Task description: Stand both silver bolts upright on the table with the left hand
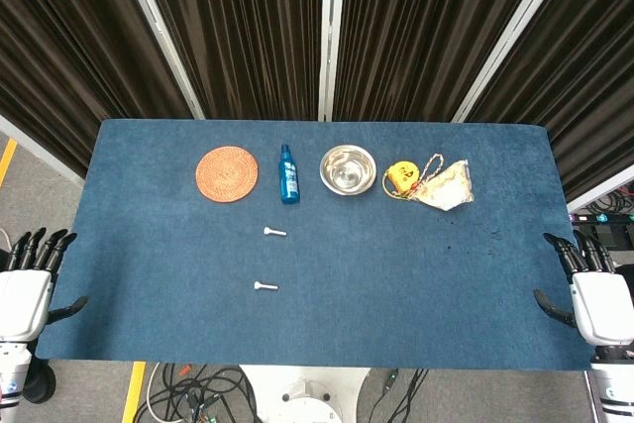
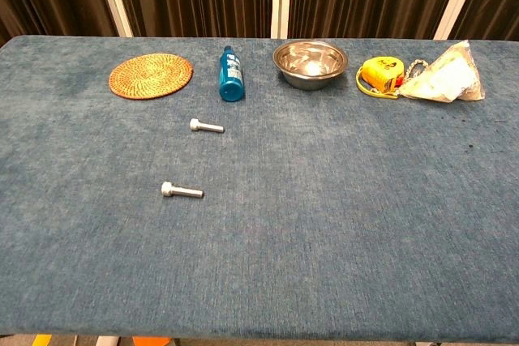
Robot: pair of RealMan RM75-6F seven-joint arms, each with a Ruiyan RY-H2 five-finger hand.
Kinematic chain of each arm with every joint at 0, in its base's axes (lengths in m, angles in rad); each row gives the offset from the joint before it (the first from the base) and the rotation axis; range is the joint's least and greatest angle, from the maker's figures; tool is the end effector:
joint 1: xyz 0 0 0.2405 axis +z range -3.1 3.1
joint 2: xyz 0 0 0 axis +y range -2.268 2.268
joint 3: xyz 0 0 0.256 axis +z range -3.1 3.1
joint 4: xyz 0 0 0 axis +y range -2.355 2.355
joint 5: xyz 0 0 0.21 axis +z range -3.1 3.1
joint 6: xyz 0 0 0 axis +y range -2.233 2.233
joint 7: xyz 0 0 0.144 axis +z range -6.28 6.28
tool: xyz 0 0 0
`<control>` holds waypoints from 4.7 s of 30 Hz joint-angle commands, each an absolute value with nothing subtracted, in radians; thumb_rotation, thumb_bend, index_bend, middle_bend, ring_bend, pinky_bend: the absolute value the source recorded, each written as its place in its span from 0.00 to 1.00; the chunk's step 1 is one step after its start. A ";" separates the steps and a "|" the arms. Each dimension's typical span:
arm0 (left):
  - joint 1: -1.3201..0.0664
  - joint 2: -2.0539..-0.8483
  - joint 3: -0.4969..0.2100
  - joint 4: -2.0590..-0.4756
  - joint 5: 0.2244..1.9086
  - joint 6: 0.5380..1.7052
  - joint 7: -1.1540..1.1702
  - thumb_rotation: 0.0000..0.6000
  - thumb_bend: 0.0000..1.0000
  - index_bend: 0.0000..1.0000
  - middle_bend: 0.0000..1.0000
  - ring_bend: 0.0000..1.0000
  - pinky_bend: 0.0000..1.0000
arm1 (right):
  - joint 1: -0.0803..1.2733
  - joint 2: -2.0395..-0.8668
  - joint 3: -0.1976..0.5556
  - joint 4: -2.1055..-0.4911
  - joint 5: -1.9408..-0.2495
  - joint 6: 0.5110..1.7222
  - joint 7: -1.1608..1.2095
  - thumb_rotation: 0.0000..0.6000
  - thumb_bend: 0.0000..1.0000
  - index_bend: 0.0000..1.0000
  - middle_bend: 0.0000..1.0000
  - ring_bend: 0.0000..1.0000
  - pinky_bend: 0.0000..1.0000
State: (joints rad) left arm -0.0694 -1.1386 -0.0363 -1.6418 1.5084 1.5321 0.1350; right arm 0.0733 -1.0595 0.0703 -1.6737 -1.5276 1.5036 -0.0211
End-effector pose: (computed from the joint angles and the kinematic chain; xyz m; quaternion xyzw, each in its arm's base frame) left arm -0.3035 0.1728 0.1541 -0.6035 -0.3556 -0.3700 0.6103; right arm -0.2985 -0.1809 0.1759 0.5972 -0.3673 0.3984 0.5913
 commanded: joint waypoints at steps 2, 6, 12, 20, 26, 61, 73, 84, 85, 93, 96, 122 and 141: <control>-0.066 -1.141 -0.033 -1.642 1.510 1.534 0.138 1.00 0.00 0.14 0.12 0.00 0.00 | 0.073 -1.059 0.070 -1.672 -1.531 1.505 -0.019 1.00 0.15 0.14 0.21 0.06 0.10; -0.061 -1.143 -0.032 -1.643 1.512 1.540 0.142 1.00 0.00 0.14 0.12 0.00 0.00 | 0.071 -1.061 0.068 -1.666 -1.533 1.509 -0.011 1.00 0.15 0.14 0.21 0.06 0.10; -0.067 -1.142 -0.036 -1.648 1.514 1.535 0.144 1.00 0.00 0.14 0.12 0.00 0.00 | 0.065 -1.062 0.066 -1.656 -1.536 1.519 0.003 1.00 0.15 0.14 0.21 0.06 0.10; -0.135 -1.130 -0.068 -1.663 1.536 1.474 0.138 1.00 0.00 0.16 0.14 0.00 0.00 | 0.069 -1.059 0.071 -1.656 -1.535 1.516 0.001 1.00 0.15 0.14 0.21 0.06 0.10; -0.252 -1.132 -0.112 -1.674 1.565 1.362 0.110 1.00 0.01 0.23 0.18 0.07 0.00 | 0.074 -1.053 0.079 -1.661 -1.528 1.514 -0.009 1.00 0.15 0.14 0.21 0.06 0.10; -0.919 -1.667 -0.225 -1.391 0.914 0.827 0.744 1.00 0.20 0.40 0.35 0.23 0.04 | 0.086 -1.027 0.093 -1.691 -1.499 1.498 -0.042 1.00 0.15 0.14 0.21 0.06 0.10; -1.001 -1.766 -0.219 -1.355 0.716 0.926 0.896 1.00 0.23 0.43 0.50 0.40 0.37 | 0.076 -1.026 0.088 -1.676 -1.492 1.503 -0.021 1.00 0.15 0.14 0.21 0.06 0.10; -1.047 -1.810 -0.217 -1.309 0.651 0.946 0.932 1.00 0.24 0.47 0.66 0.59 0.60 | 0.077 -1.028 0.088 -1.663 -1.482 1.492 -0.006 1.00 0.15 0.14 0.21 0.06 0.10; -1.051 -1.812 -0.216 -1.306 0.646 0.946 0.938 1.00 0.24 0.48 0.67 0.60 0.61 | 0.077 -1.028 0.089 -1.662 -1.482 1.492 -0.005 1.00 0.15 0.14 0.21 0.06 0.10; -1.088 -1.832 -0.215 -1.280 0.577 0.939 0.982 1.00 0.24 0.51 0.72 0.65 0.66 | 0.076 -1.031 0.089 -1.653 -1.474 1.486 0.003 1.00 0.15 0.14 0.21 0.06 0.10; -1.100 -1.837 -0.218 -1.271 0.546 0.933 0.993 1.00 0.25 0.51 0.72 0.65 0.66 | 0.075 -1.031 0.089 -1.650 -1.472 1.487 0.007 1.00 0.15 0.14 0.21 0.06 0.10; -1.103 -1.811 -0.208 -1.294 0.514 0.923 0.901 1.00 0.35 0.55 0.74 0.67 0.66 | 0.071 -1.030 0.088 -1.651 -1.470 1.486 0.012 1.00 0.15 0.14 0.21 0.06 0.10; -1.052 -1.745 -0.223 -1.358 0.583 0.904 0.716 0.98 0.35 0.55 0.74 0.66 0.66 | 0.074 -1.030 0.091 -1.677 -1.472 1.490 -0.027 1.00 0.15 0.14 0.21 0.06 0.10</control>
